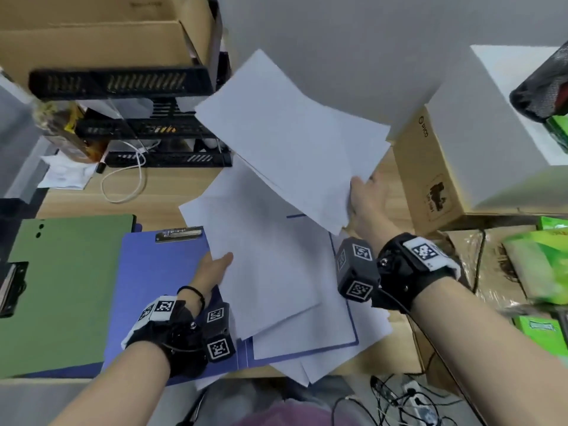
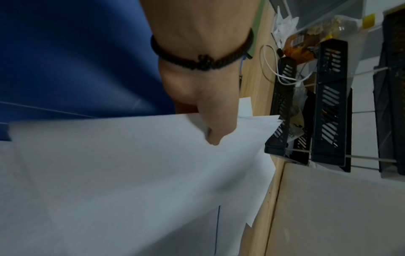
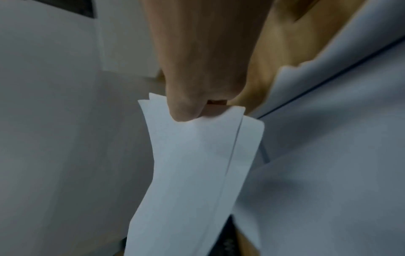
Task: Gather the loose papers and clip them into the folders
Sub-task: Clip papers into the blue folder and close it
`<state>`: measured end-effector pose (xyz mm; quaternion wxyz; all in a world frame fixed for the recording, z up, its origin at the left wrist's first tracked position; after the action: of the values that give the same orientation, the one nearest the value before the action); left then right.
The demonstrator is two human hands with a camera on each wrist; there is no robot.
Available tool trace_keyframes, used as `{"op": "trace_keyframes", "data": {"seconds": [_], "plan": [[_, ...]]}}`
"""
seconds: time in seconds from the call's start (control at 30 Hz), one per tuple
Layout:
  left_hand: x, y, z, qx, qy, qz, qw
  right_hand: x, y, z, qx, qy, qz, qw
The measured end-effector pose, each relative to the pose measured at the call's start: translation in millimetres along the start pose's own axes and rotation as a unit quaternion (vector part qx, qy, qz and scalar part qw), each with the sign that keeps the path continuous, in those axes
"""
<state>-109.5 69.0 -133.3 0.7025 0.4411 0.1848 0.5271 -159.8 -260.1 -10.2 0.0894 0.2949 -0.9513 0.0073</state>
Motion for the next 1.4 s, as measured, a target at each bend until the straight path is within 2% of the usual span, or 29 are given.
{"op": "trace_keyframes", "data": {"seconds": [0.1, 0.23, 0.3, 0.4, 0.5, 0.67, 0.77, 0.9, 1.0, 1.07, 1.17, 1.3, 1.4], "plan": [[3, 0, -10, 0.000, 0.029, -0.031, 0.999, 7, 48, 71, -0.109, 0.050, -0.080, 0.990], [0, 4, -18, 0.010, 0.081, -0.091, 0.992, 14, 122, 111, -0.248, 0.035, -0.202, 0.947], [-3, 5, -23, 0.034, 0.113, -0.109, 0.987, 15, 138, 122, -0.267, 0.047, -0.239, 0.932], [-8, 8, -26, 0.063, 0.146, -0.126, 0.979, 15, 149, 129, -0.279, 0.055, -0.248, 0.926], [-17, 10, -25, 0.052, 0.151, -0.161, 0.974, 15, 169, 127, -0.290, 0.083, -0.303, 0.904], [-11, 0, -27, -0.014, 0.078, -0.057, 0.995, 23, 192, 139, -0.335, 0.105, -0.309, 0.884], [-14, 7, -14, -0.043, 0.077, -0.068, 0.994, 25, 201, 144, -0.358, 0.108, -0.325, 0.869], [-15, 32, 25, -0.087, 0.111, -0.132, 0.981, 13, 203, 141, -0.397, -0.003, -0.255, 0.882], [-8, 56, 61, -0.140, 0.135, -0.198, 0.961, -23, 192, 116, -0.371, -0.062, -0.251, 0.892], [6, 72, 83, -0.171, 0.164, -0.230, 0.944, -49, 179, 94, -0.331, -0.146, -0.213, 0.908], [34, 84, 97, -0.192, 0.197, -0.262, 0.925, -72, 162, 60, -0.277, -0.275, -0.147, 0.909], [83, 70, 82, -0.164, 0.263, -0.209, 0.928, -79, 139, 40, -0.195, -0.237, -0.147, 0.940], [122, 56, 69, -0.154, 0.347, -0.157, 0.911, -77, 129, 32, -0.127, -0.148, -0.186, 0.963]]}}
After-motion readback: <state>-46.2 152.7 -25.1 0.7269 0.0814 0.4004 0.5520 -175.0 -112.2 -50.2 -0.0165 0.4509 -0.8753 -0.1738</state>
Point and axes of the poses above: each hand's wrist, its own y-axis away from the middle knuckle, its own x-axis out of the back of the hand, z = x × y, the point moved 7 cm from there along -y, towards the middle knuckle, and after that the axes turned 14 degrees about x, right-handed, at the moved point
